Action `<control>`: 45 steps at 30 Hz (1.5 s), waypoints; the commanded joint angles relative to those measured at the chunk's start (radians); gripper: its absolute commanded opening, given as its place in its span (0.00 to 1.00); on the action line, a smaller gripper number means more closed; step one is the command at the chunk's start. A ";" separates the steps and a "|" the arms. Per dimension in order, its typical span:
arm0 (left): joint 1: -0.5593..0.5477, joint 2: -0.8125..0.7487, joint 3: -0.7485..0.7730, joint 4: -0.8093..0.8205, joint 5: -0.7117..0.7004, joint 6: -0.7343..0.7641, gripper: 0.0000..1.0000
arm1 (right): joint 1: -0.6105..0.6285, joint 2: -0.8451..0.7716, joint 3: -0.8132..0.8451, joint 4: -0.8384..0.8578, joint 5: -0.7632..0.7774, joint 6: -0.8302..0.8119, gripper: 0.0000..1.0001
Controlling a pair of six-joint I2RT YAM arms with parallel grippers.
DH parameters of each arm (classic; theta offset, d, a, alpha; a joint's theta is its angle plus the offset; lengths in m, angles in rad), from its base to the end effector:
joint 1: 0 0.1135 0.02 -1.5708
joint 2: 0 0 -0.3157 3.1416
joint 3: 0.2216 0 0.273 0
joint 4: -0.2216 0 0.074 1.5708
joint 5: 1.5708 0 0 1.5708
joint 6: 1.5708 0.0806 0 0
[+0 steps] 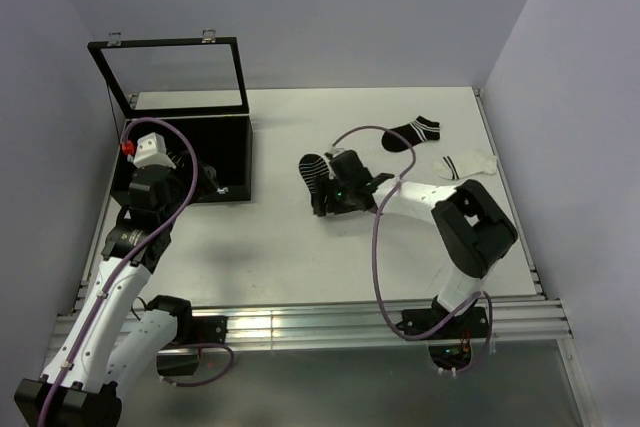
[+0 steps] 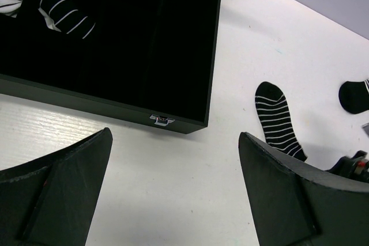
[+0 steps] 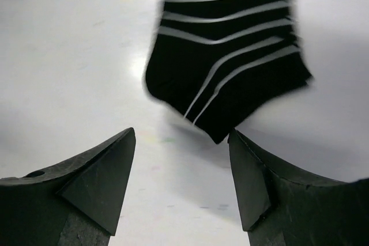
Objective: Roll the socks
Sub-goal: Adjust the sock at the center of the board.
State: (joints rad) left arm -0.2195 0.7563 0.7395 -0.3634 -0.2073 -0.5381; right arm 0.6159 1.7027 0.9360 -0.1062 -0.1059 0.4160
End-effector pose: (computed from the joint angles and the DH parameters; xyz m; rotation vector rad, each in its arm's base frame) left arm 0.1984 -0.0273 0.3289 -0.4448 1.9030 -0.2998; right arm 0.3167 0.2346 0.1668 -0.3005 2.5083 0.5698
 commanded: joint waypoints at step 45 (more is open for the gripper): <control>-0.003 0.026 -0.006 0.052 0.069 0.024 0.99 | -0.148 0.226 0.201 -0.079 0.104 0.072 0.75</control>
State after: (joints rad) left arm -0.2195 0.7704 0.7387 -0.3553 -0.1875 -0.5346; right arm 0.4957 1.9640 1.2392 -0.1184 -0.0536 0.4042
